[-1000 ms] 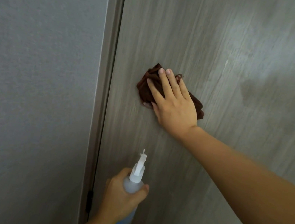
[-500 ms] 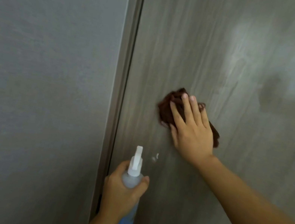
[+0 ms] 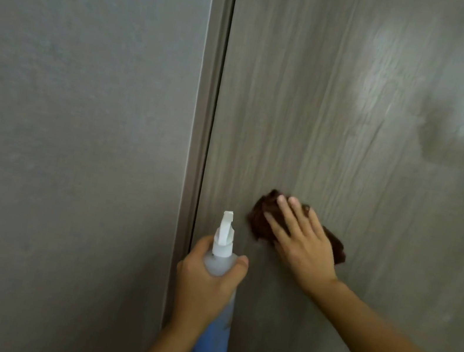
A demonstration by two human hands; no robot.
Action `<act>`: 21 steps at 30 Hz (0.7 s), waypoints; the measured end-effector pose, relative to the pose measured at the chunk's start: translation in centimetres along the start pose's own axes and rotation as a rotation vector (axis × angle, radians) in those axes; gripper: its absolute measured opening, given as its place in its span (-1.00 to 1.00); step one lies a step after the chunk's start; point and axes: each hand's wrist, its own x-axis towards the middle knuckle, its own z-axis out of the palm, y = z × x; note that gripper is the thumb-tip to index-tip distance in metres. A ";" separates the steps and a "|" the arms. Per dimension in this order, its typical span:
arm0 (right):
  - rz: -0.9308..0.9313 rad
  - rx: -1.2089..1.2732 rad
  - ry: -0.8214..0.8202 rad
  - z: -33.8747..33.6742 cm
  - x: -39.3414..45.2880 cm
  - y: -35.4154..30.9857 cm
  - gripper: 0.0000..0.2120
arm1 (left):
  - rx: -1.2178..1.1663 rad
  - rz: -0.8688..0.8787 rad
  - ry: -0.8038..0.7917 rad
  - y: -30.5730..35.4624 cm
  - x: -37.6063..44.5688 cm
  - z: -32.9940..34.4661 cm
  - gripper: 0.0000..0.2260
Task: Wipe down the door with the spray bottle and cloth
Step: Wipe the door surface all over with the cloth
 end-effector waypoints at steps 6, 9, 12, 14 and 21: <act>0.249 0.022 0.037 -3.8 5.5 4.5 -0.43 | 0.002 -0.023 -0.031 -0.7 -0.3 0.2 -0.67; 0.270 0.066 0.043 -3.2 4.6 3.0 -0.45 | 0.022 -0.027 -0.045 -1.2 -0.5 0.4 -0.65; 0.085 0.088 0.006 -0.5 1.5 -0.1 -0.48 | 0.041 -0.050 -0.040 -1.9 -0.5 0.7 -0.65; -0.086 0.086 -0.035 1.5 -1.2 -2.2 -0.55 | 0.047 -0.056 -0.036 -2.2 -0.3 0.8 -0.63; -0.161 0.029 -0.125 2.4 -5.0 -4.2 -0.55 | 0.052 -0.010 -0.099 -2.0 -1.1 0.9 -0.60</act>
